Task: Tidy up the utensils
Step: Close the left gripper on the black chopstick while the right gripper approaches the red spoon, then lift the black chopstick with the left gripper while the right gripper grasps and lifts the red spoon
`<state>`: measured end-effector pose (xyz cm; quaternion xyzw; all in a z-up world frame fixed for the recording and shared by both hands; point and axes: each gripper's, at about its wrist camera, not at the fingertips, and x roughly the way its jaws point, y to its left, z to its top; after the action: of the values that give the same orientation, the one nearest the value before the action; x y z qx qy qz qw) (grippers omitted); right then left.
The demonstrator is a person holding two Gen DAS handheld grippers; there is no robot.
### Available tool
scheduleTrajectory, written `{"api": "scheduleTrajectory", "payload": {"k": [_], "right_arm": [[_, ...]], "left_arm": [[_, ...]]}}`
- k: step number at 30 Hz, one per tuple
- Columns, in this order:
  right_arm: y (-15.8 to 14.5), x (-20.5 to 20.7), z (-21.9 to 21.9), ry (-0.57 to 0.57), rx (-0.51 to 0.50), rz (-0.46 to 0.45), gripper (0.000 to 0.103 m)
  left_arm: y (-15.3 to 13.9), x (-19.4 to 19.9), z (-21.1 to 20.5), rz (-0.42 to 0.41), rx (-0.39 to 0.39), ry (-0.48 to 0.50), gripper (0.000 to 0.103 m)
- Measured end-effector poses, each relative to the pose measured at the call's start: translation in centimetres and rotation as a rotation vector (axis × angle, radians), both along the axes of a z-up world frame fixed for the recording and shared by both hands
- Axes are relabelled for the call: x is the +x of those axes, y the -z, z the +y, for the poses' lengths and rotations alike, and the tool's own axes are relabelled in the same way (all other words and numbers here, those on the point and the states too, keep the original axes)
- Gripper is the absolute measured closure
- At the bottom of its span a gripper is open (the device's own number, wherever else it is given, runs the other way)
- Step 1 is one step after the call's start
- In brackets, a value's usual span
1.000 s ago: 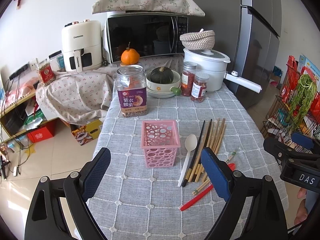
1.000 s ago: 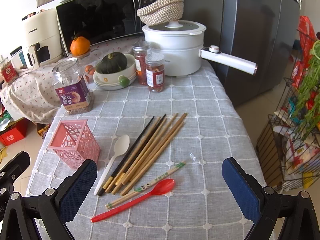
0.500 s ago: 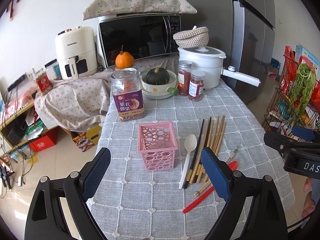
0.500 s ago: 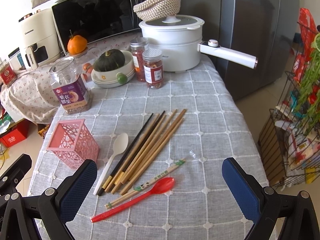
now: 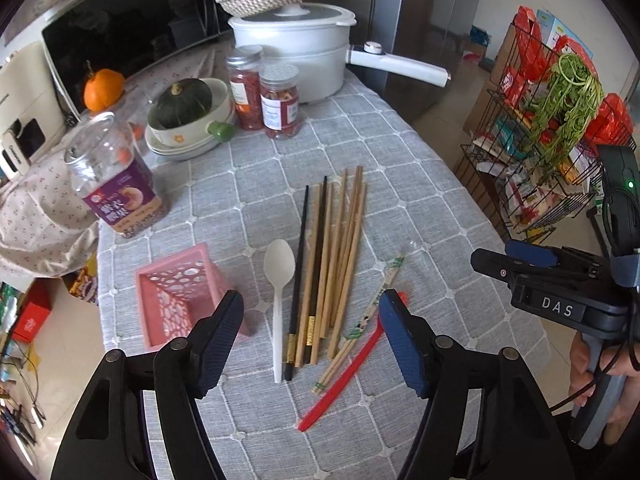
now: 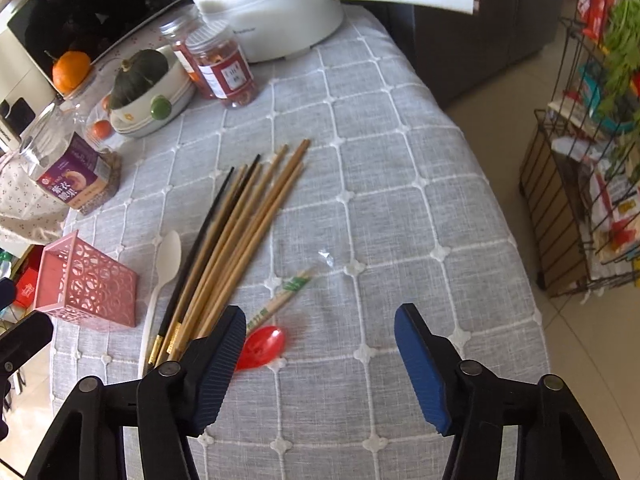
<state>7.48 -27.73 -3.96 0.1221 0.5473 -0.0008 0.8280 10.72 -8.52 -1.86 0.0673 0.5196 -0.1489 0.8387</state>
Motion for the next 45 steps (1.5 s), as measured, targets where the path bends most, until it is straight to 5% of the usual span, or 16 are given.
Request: {"api": "scheduleTrajectory", "payload": {"k": [5,11,18,25,30,39,45], "right_arm": [[1.2,1.5,-1.3,0.026,0.03,0.028,0.046],[2.4,2.8,-1.5,0.013,0.045,0.055,0.047],[3.2,3.4,-2.4,0.005,0.048,0.074,0.047],[3.8,3.3,-3.3,0.023,0.064,0.094,0.047],[4.7,3.4,-2.9,0.02,0.074,0.121,0.047],[6.9,3.5,0.4,-0.056,0.126,0.203,0.047],[9.1,3.4,2.2,-0.088,0.189,0.236,0.059]], "left_arm": [[3.6,5.7,-2.6,0.123,0.034,-0.038,0.061],[8.8,11.4,-4.3,0.23,0.077,-0.095,0.079],[12.9,14.9,-4.8,0.261,0.163,-0.14,0.087],[14.7,15.4,-4.5,0.275,0.146,-0.149,0.093],[12.5,13.5,-4.3,0.201,0.144,-0.112,0.096],[3.0,6.3,-2.4,0.005,-0.017,-0.038,0.097],[-0.9,0.6,0.7,-0.114,-0.083,-0.031,0.097]]}}
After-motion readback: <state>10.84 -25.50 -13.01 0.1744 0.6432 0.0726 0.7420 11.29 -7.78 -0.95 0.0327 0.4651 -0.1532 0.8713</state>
